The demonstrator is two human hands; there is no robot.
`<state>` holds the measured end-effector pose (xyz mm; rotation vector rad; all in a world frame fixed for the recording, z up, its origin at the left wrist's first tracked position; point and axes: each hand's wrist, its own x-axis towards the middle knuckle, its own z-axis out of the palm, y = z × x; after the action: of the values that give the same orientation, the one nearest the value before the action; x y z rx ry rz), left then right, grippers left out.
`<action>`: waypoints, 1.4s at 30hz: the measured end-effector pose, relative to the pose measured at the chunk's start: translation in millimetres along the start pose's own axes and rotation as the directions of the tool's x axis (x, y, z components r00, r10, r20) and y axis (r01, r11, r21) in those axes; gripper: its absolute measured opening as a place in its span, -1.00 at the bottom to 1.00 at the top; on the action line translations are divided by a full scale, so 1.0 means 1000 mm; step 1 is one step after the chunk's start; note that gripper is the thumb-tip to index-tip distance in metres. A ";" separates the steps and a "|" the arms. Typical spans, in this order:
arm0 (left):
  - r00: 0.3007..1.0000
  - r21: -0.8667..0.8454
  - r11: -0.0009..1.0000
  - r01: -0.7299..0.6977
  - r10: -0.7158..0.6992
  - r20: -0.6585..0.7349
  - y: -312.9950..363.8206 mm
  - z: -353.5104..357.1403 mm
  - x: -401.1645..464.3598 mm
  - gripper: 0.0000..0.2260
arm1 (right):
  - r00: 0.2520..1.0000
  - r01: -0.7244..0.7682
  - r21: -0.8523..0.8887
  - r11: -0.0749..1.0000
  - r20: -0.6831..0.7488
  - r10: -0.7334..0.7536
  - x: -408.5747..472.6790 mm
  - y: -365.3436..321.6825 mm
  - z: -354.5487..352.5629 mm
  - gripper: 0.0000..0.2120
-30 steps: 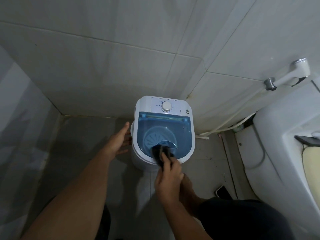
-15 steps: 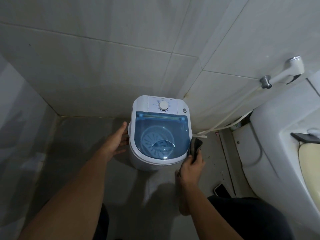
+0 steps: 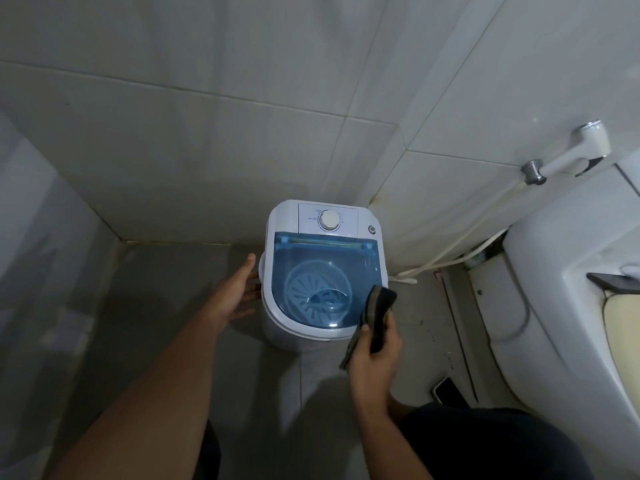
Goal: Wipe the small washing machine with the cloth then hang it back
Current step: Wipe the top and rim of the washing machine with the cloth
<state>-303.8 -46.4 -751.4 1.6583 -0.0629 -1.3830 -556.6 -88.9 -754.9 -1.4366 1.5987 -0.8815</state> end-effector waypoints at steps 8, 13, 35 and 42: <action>1.000 -0.038 0.999 0.013 -0.014 -0.016 -0.001 -0.003 0.005 -0.49 | 0.944 0.292 -0.504 0.813 0.290 -0.159 0.078 -0.031 0.049 -0.52; 0.999 -0.086 0.995 0.042 -0.044 -0.024 -0.004 -0.005 0.017 -0.48 | 0.610 0.711 -0.332 0.620 0.729 -0.310 0.059 -0.056 0.092 -0.53; 0.995 -0.086 0.995 0.058 -0.050 0.090 -0.012 -0.021 0.024 -0.03 | 0.583 0.812 -0.508 0.287 0.727 -0.362 0.183 -0.149 0.192 -0.60; 0.994 -0.091 0.994 0.054 -0.045 0.102 -0.007 -0.020 0.020 -0.03 | 0.373 0.928 -0.353 0.121 0.873 -0.315 0.137 -0.132 0.161 -0.58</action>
<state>-284.3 -41.1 -772.4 1.5215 -0.0142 -1.4839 -359.3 -238.1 -723.6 -2.9884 0.6301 0.2004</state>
